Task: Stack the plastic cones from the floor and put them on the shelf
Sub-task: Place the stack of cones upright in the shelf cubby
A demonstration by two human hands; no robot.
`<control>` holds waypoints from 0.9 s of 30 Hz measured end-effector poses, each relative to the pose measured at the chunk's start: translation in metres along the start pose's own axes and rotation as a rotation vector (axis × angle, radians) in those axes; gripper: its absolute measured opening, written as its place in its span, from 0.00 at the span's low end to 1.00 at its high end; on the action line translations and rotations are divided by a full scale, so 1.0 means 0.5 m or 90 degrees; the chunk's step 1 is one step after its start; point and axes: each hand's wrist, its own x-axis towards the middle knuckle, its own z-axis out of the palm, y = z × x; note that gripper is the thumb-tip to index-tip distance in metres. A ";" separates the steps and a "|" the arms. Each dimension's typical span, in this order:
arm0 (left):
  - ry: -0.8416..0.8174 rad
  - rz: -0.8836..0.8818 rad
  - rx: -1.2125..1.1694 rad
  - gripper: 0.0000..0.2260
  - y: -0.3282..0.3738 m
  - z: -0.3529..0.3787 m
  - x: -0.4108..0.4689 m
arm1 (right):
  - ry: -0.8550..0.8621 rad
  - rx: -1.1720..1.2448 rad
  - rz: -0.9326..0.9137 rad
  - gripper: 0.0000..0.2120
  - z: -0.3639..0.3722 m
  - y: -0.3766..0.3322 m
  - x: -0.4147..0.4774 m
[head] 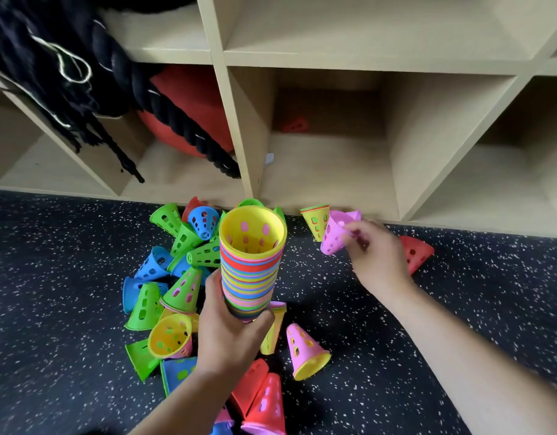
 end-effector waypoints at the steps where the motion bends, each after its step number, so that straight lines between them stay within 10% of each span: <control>1: 0.001 -0.002 -0.002 0.28 0.001 -0.001 0.001 | 0.058 0.074 -0.037 0.07 -0.022 -0.038 -0.009; 8: 0.019 -0.018 -0.029 0.31 0.010 0.003 0.001 | 0.121 0.288 -0.330 0.06 -0.121 -0.293 -0.038; 12: 0.025 -0.007 -0.033 0.31 0.009 -0.004 0.003 | -0.054 0.181 -0.395 0.10 -0.091 -0.311 -0.049; 27: 0.035 0.083 -0.057 0.38 0.077 -0.091 0.063 | 0.158 -0.047 -0.575 0.28 -0.073 -0.273 -0.024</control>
